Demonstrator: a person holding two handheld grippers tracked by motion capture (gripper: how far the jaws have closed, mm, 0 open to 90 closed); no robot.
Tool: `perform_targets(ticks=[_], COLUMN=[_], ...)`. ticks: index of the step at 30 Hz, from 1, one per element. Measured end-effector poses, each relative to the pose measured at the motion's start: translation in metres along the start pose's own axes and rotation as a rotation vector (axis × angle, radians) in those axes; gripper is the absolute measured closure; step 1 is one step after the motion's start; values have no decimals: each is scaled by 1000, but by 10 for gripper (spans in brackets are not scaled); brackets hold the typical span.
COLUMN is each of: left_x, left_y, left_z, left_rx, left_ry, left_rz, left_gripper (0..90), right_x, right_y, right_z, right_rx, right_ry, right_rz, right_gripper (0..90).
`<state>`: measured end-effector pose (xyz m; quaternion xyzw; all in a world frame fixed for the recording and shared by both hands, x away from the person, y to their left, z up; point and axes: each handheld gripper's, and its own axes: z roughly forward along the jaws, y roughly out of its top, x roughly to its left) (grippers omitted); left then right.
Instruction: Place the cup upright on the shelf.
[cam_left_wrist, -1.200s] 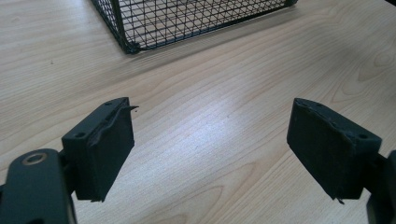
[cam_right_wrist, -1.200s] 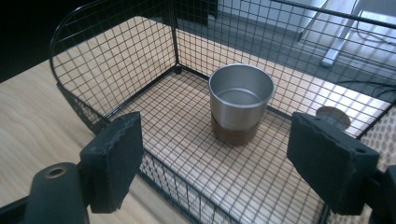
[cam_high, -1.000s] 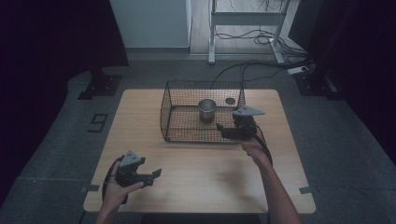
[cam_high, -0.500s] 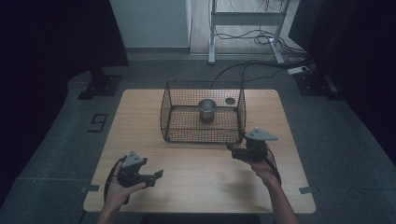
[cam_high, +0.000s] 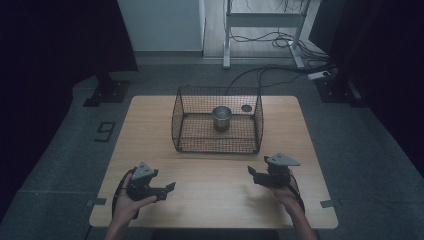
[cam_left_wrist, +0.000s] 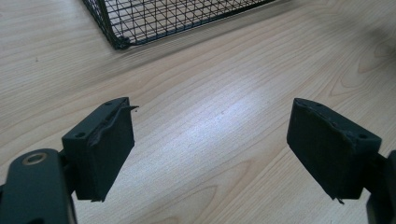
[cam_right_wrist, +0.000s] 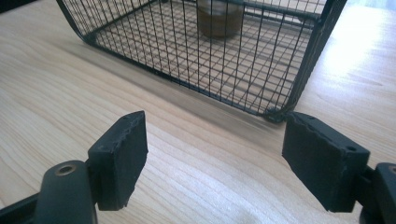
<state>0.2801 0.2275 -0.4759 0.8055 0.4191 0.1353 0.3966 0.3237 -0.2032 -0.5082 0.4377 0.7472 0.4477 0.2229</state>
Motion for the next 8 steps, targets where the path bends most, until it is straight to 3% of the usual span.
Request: perform_targets(ticks=[8], left_x=[1], left_y=[0], left_z=[0], left_rx=[-1], left_ry=[1], left_rz=[-3], left_gripper=[152], right_x=[-1], right_y=[-1], right_z=[2], right_rx=[0], right_ry=[-14], right_rz=[-1], right_gripper=[213])
